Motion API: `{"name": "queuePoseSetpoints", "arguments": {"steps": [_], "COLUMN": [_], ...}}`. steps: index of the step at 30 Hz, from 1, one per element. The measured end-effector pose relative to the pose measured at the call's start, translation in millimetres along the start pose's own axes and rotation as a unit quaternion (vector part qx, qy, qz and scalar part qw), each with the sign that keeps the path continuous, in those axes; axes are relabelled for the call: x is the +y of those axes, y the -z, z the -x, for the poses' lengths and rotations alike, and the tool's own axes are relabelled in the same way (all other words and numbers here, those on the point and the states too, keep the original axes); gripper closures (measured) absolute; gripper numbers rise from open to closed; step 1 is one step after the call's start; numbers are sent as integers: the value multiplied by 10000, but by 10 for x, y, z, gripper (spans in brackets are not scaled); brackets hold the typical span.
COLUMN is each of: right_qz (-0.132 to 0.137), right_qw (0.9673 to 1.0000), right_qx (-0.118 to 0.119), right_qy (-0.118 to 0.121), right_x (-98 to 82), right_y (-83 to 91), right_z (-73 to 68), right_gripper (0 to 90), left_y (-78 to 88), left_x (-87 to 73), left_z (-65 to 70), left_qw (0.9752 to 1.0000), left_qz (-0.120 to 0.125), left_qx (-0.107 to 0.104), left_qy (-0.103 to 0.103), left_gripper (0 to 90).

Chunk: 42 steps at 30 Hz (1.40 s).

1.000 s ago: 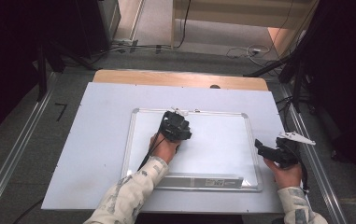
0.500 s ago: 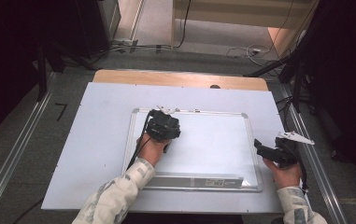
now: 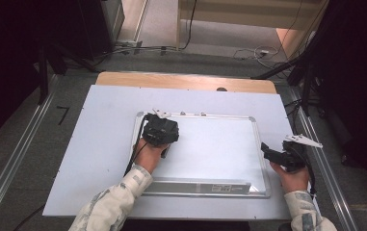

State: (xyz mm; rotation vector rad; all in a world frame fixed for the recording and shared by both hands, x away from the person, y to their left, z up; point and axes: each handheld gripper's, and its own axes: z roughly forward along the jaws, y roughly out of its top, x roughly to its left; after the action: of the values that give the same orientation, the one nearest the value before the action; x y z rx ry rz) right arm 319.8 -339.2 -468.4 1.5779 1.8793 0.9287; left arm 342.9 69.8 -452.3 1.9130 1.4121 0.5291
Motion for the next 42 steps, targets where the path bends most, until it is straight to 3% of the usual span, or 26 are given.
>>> {"name": "queuePoseSetpoints", "arguments": {"steps": [8, 26, 35, 38, 42], "right_qz": [-34, -8, -13, -19, -29], "right_qw": [9999, 9999, 10000, 10000, 9999], "right_qx": [63, 71, 29, 30, 26], "right_qy": [102, 110, 77, 93, 108], "right_x": [40, 42, 32, 31, 30], "right_y": [-56, -46, -35, -36, -45], "right_z": [-68, -77, -72, -75, -74], "right_gripper": [122, 122, 122, 122, 122], "left_y": [97, 411, 491, 490, 468], "left_x": [-82, -506, -674, -729, -777], "left_z": [-87, -391, -389, -384, -290], "left_qw": [9999, 9967, 9941, 9935, 9944], "left_qz": [56, 8, -40, -98, -166], "left_qx": [74, 516, 719, 678, 650], "left_qy": [79, 633, 805, 912, 816], "left_gripper": [393, 393, 393, 392, 392]}}
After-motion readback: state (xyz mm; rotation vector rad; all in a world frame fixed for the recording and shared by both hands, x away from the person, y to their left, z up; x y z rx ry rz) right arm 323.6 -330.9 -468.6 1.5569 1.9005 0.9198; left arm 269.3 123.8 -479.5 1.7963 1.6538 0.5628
